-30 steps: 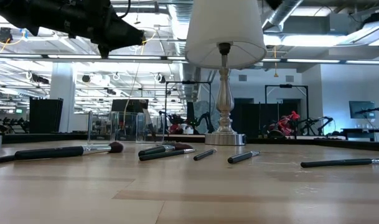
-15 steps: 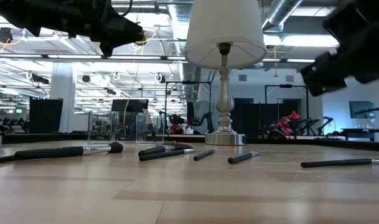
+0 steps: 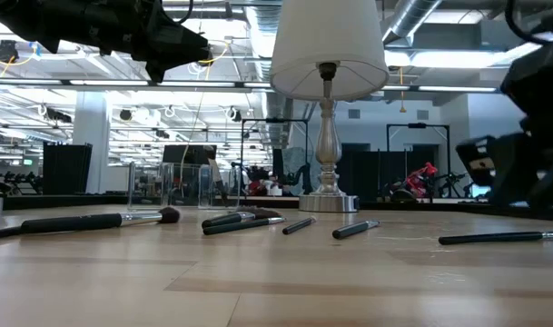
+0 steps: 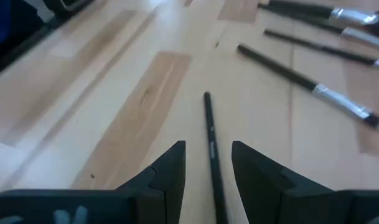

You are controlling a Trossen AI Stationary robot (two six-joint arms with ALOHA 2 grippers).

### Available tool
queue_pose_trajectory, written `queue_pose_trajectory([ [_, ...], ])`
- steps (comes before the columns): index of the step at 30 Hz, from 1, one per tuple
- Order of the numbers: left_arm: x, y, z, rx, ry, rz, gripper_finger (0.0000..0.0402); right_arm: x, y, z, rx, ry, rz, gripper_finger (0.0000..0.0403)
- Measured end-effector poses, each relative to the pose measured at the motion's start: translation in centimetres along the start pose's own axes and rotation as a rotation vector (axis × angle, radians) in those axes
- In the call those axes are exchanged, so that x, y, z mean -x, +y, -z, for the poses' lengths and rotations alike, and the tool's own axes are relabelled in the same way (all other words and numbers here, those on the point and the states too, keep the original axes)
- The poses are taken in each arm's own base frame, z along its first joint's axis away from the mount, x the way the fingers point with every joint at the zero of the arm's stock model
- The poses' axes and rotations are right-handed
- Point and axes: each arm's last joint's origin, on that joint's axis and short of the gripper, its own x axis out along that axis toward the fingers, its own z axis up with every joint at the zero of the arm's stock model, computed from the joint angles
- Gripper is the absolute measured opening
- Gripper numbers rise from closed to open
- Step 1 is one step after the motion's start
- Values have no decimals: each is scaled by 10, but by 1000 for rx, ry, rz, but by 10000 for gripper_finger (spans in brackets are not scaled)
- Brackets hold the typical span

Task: Put items in baskets/containers
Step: Put the black eyeshadow brush into the transparent organizer

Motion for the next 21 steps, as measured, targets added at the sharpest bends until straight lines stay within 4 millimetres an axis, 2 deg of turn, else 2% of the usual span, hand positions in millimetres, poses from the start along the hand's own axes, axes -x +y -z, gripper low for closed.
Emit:
queue_pose_trajectory([
  [7, 0, 0, 0, 0, 0, 0, 136, -19, -2, 21, 16, 26, 88, 116],
  [10, 0, 0, 0, 0, 0, 0, 136, -24, -2, 27, 1, 28, 121, 92],
  [12, 0, 0, 0, 23, -3, 1, 136, -26, -1, 28, 13, 10, 113, 61],
  [15, 0, -1, -1, 130, -9, 23, 136, -27, -1, 28, 81, 1, 106, 14],
  [18, -6, -6, 2, 223, 10, 109, 136, -28, -4, 24, 89, -27, 99, 18],
  [21, -18, -18, 9, 223, 22, 191, 136, -31, -8, 15, 94, -50, 109, 13],
])
